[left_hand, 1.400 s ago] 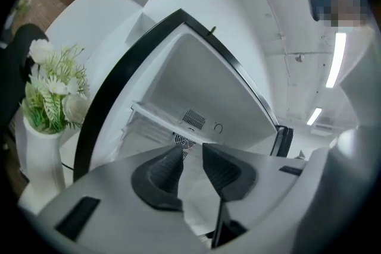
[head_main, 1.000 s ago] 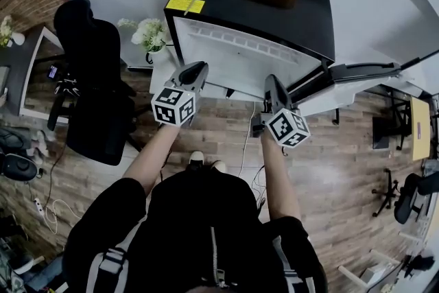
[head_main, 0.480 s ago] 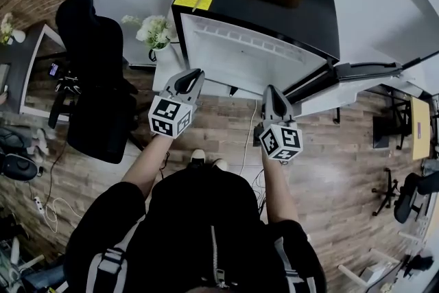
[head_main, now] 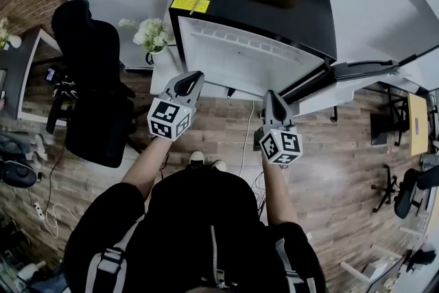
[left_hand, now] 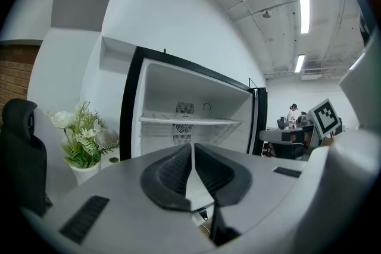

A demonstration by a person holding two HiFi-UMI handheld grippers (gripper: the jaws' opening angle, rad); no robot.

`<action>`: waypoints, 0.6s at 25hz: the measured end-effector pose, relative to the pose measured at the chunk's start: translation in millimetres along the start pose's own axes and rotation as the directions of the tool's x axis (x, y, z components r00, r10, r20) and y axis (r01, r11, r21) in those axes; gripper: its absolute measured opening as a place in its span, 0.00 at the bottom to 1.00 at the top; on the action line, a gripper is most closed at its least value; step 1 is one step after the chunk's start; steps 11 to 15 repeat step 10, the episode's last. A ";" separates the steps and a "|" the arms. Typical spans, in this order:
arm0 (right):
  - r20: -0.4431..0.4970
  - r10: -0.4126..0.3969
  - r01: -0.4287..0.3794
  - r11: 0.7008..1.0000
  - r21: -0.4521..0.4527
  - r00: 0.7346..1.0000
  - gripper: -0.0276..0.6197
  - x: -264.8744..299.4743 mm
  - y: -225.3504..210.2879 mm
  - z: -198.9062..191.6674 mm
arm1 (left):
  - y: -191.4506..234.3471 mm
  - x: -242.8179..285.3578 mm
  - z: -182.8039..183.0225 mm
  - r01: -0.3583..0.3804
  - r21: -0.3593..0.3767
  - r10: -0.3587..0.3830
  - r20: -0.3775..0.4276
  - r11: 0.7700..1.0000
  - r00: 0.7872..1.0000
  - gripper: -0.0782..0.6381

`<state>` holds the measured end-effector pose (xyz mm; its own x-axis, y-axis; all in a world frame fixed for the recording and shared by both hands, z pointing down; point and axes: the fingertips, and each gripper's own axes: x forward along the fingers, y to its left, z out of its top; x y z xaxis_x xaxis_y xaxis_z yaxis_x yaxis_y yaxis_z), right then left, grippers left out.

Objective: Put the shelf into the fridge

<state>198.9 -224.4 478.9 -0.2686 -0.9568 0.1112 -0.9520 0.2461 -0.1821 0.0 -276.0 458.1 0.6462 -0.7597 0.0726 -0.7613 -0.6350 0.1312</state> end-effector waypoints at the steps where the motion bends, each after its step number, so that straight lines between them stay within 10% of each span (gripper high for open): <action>1: 0.000 -0.001 0.001 1.000 0.005 1.000 0.05 -0.1 -0.2 -0.3 | -0.3 0.4 -0.5 0.003 0.002 -0.003 -0.002 1.000 1.000 0.16; 15: 0.000 -0.002 0.002 0.999 0.036 1.000 0.05 -4.3 -1.1 -2.8 | 2.6 -2.3 -7.3 0.003 -0.024 -0.003 -0.013 1.000 1.000 0.16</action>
